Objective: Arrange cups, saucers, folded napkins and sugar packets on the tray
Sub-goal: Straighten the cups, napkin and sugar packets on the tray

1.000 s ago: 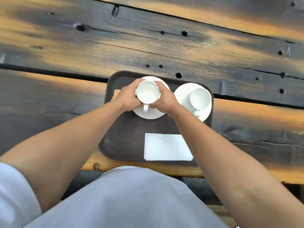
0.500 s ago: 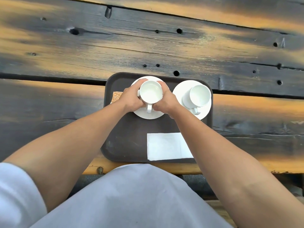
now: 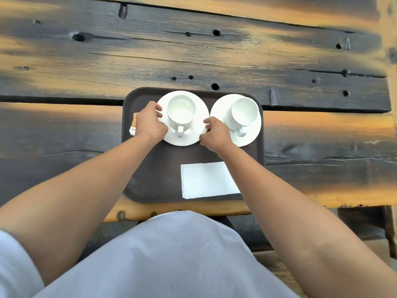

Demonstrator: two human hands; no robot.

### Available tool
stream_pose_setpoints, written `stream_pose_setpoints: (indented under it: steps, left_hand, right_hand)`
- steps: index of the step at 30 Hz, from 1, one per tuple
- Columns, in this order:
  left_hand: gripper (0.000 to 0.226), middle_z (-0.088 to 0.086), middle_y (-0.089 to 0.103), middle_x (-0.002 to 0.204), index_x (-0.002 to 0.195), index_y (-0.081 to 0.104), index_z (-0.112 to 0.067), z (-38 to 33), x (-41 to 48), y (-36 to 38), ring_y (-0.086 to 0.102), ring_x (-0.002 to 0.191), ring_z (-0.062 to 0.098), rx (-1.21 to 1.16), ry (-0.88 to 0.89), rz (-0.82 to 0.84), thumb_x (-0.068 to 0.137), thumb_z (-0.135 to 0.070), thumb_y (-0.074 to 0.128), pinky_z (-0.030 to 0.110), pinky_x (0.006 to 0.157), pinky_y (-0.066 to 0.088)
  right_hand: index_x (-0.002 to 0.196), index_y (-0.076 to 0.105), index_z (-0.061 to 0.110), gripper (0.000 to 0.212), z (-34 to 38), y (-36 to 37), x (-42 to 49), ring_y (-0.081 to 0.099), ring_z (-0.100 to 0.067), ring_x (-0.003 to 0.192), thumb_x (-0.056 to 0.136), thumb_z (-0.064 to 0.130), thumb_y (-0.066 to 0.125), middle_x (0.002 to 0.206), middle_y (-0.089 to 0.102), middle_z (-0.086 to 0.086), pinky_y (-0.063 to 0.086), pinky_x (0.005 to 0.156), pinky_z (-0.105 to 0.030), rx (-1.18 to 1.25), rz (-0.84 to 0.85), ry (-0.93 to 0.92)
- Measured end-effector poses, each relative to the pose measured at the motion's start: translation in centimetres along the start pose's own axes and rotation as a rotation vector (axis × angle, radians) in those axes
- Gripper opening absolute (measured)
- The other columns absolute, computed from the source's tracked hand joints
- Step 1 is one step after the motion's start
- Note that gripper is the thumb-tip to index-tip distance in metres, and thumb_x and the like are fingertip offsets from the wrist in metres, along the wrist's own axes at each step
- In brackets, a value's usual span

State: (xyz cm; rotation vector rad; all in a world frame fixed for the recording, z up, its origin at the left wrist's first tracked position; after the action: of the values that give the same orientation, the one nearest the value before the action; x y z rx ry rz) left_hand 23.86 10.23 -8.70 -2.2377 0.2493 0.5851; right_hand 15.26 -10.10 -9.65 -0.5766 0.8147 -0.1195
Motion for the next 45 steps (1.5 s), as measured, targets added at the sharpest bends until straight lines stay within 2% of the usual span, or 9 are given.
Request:
stream_pose_setpoints:
  steps: [12,15,20,26,33,38,40,42,45]
  left_hand:
    - [0.024,0.001,0.069,0.093,0.076,0.06,-0.028,6.2,-10.3,6.3,0.069,0.096,0.026,-0.082,-0.164,-0.036,0.081,-0.006,0.071,0.04,0.082,0.061]
    - [0.013,0.003,0.068,0.106,0.091,0.066,-0.024,5.7,-13.0,9.0,0.069,0.095,0.029,-0.043,-0.123,0.027,0.085,-0.012,0.068,0.04,0.085,0.059]
    - [0.039,0.011,0.056,0.135,0.129,0.063,-0.017,4.8,-15.3,12.3,0.057,0.12,0.031,0.156,0.004,0.098,0.091,-0.015,0.065,0.035,0.099,0.048]
    - [0.06,0.011,0.03,0.153,0.149,0.04,-0.022,4.8,-16.4,13.5,0.029,0.136,0.036,0.369,0.107,0.048,0.094,-0.021,0.063,0.043,0.103,0.04]
    - [0.06,0.015,0.039,0.138,0.133,0.043,-0.007,7.4,-15.6,11.2,0.05,0.12,0.039,0.12,-0.218,-0.146,0.085,-0.024,0.074,0.041,0.098,0.043]
    - [0.055,0.015,0.063,0.126,0.123,0.059,-0.001,8.8,-14.2,11.1,0.062,0.112,0.032,-0.082,-0.391,-0.093,0.078,-0.024,0.081,0.037,0.085,0.052]
    - [0.033,0.009,0.067,0.11,0.107,0.067,-0.004,9.4,-14.2,11.2,0.064,0.104,0.027,-0.094,-0.406,-0.075,0.08,-0.021,0.079,0.032,0.081,0.051]
    - [0.009,0.005,0.062,0.094,0.082,0.064,-0.015,9.1,-14.2,11.1,0.059,0.09,0.027,-0.111,-0.373,-0.08,0.082,-0.014,0.073,0.029,0.076,0.049]
    - [0.032,0.001,0.048,0.077,0.062,0.043,-0.024,8.7,-13.8,10.8,0.042,0.071,0.024,-0.153,-0.31,-0.115,0.079,-0.012,0.067,0.027,0.064,0.039]
  right_hand:
    - [0.115,0.061,0.013,0.032,-10.3,-1.6,-6.9,0.065,-0.031,0.101,0.085,0.009,0.051,0.111,0.063,-0.006,0.058,0.087,-0.044,-0.004,0.004,-0.034]
    - [0.119,0.061,0.012,0.033,-12.6,-3.5,-7.7,0.065,-0.031,0.104,0.087,0.014,0.051,0.113,0.063,-0.007,0.056,0.09,-0.043,-0.015,-0.029,-0.03]
    - [0.135,0.055,0.017,0.045,-14.8,-4.8,-7.4,0.05,-0.025,0.128,0.091,0.015,0.052,0.131,0.06,-0.006,0.039,0.095,-0.025,-0.144,-0.024,-0.06]
    - [0.149,0.038,0.016,0.071,-15.9,-2.4,-7.2,0.036,-0.03,0.139,0.086,0.016,0.07,0.15,0.035,-0.009,0.034,0.11,-0.037,-0.344,-0.005,-0.168]
    - [0.126,0.045,0.01,0.045,-17.7,-3.0,-7.1,0.054,-0.038,0.112,0.086,0.013,0.065,0.134,0.038,-0.011,0.046,0.091,-0.039,-0.229,-0.248,0.044]
    - [0.117,0.05,0.009,0.037,-19.6,-2.7,-6.2,0.057,-0.029,0.099,0.083,0.011,0.066,0.108,0.056,-0.01,0.051,0.082,-0.035,0.054,-0.264,0.202]
    - [0.085,0.051,0.014,0.014,-20.0,-2.2,-6.0,0.05,-0.025,0.083,0.079,0.012,0.064,0.083,0.05,-0.003,0.047,0.065,-0.031,0.07,-0.259,0.209]
    - [0.065,0.043,0.02,0.025,-20.2,-1.9,-6.0,0.048,-0.025,0.076,0.079,0.011,0.062,0.073,0.048,0.0,0.044,0.063,-0.027,0.097,-0.227,0.211]
    - [0.059,0.043,0.02,0.025,-20.0,-2.5,-5.8,0.047,-0.024,0.073,0.077,0.008,0.057,0.068,0.049,0.004,0.041,0.063,-0.027,0.161,-0.241,0.202]
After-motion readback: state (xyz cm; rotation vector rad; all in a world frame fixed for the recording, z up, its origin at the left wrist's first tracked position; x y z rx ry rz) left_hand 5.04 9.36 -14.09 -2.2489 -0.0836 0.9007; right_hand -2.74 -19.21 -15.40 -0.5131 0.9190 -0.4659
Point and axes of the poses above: each hand's wrist, its own x-axis towards the middle knuckle, its own y-axis out of the palm, z = x × y, the point moved 10 cm from there along x, towards the middle knuckle
